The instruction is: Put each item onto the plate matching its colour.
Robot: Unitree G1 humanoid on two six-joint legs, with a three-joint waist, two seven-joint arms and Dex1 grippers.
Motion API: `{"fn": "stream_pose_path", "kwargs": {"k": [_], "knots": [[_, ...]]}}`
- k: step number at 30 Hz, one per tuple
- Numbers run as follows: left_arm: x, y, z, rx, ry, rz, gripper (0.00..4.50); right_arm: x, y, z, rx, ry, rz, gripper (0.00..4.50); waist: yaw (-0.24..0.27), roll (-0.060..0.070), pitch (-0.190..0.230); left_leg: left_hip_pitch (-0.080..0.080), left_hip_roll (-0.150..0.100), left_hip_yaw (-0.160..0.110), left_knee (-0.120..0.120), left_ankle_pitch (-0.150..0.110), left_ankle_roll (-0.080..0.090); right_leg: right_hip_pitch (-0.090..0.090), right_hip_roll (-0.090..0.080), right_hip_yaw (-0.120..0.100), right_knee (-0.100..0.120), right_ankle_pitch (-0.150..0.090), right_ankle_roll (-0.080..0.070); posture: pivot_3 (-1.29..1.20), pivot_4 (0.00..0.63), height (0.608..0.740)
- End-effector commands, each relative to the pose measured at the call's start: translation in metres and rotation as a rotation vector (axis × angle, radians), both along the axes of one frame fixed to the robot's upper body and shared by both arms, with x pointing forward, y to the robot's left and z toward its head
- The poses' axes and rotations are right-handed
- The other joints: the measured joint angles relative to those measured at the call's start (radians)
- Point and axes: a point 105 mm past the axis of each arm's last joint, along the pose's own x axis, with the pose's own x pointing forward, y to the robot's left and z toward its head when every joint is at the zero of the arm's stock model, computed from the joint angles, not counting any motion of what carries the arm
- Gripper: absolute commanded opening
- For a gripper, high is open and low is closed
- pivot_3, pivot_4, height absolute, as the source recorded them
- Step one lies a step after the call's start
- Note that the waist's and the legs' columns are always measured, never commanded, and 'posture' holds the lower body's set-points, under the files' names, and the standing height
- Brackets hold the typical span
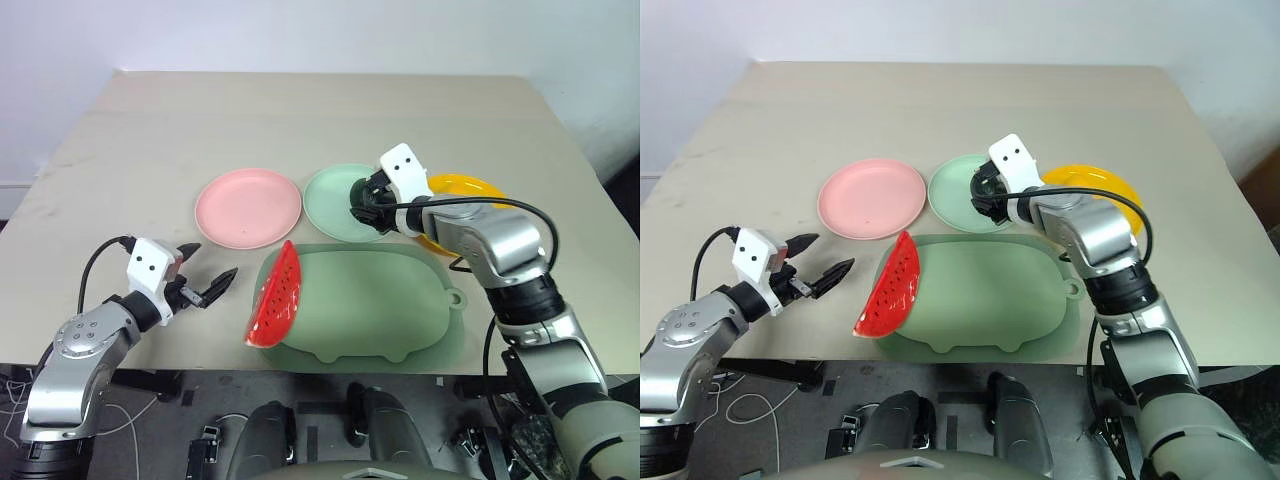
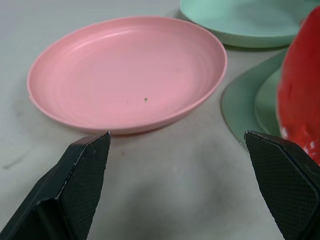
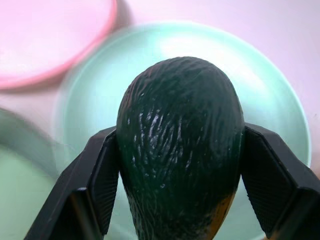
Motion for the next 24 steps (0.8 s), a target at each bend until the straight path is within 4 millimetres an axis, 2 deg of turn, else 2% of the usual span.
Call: {"fn": "stream_pose_path", "kwargs": {"k": [1, 4, 8, 11, 14, 16, 20, 24], "knots": [[-0.005, -0.004, 0.024, -0.014, -0.055, 0.021, 4.50, 0.012, 0.007, 0.014, -0.014, -0.087, 0.052, 3.45, 0.001, 0.000, 0.000, 0.000, 0.000, 0.000, 0.000, 0.000, 0.000, 0.000, 0.000, 0.000, 0.000, 0.000, 0.000, 0.00, 0.150, 0.740], [-0.007, -0.010, 0.035, -0.032, -0.055, 0.041, 4.50, 0.017, 0.008, 0.016, -0.035, -0.133, 0.078, 4.48, 0.002, 0.000, 0.000, 0.000, 0.000, 0.000, 0.000, 0.000, 0.000, 0.000, 0.000, 0.000, 0.000, 0.000, 0.000, 0.00, 0.150, 0.740], [-0.016, -0.030, 0.053, -0.043, -0.042, 0.006, 4.50, 0.014, 0.007, 0.044, -0.044, -0.337, 0.119, 4.48, 0.004, 0.000, 0.000, 0.000, 0.000, -0.001, 0.000, 0.000, 0.000, 0.001, -0.001, 0.000, 0.000, 0.000, 0.000, 0.00, 0.150, 0.740], [-0.022, -0.045, 0.064, -0.051, -0.027, -0.031, 4.50, 0.004, 0.001, 0.058, -0.051, -0.440, 0.166, 4.48, 0.007, 0.000, 0.000, 0.000, 0.000, -0.001, 0.000, 0.000, -0.001, 0.001, -0.001, 0.000, 0.000, 0.000, 0.000, 0.00, 0.150, 0.740], [-0.026, -0.070, 0.075, -0.081, -0.008, -0.098, 4.50, -0.015, -0.014, 0.069, -0.055, -0.546, 0.231, 4.48, 0.014, -0.001, 0.000, 0.000, -0.001, -0.003, 0.001, 0.001, -0.001, 0.002, -0.001, -0.001, 0.000, 0.000, 0.000, 0.00, 0.150, 0.740], [-0.028, -0.085, 0.073, -0.053, 0.034, -0.139, 4.50, -0.032, -0.023, 0.072, 0.010, -0.555, 0.282, 4.48, 0.018, -0.001, 0.000, 0.001, -0.001, -0.004, 0.001, 0.001, -0.001, 0.003, -0.001, -0.001, -0.001, 0.000, 0.000, 0.00, 0.150, 0.740], [-0.023, -0.098, 0.059, -0.037, 0.156, -0.121, 4.50, -0.074, -0.036, 0.053, 0.077, -0.457, 0.440, 4.48, 0.022, -0.001, 0.001, 0.003, -0.001, -0.004, 0.001, 0.001, -0.001, 0.005, 0.000, -0.001, -0.001, 0.000, 0.001, 0.00, 0.150, 0.740], [-0.018, -0.106, 0.047, -0.037, 0.244, -0.109, 4.50, -0.101, -0.041, 0.029, 0.072, -0.358, 0.507, 4.48, 0.023, -0.001, 0.001, 0.004, -0.001, -0.004, 0.001, 0.002, -0.003, 0.006, 0.001, -0.001, 0.000, 0.000, 0.000, 0.00, 0.150, 0.740]]}}
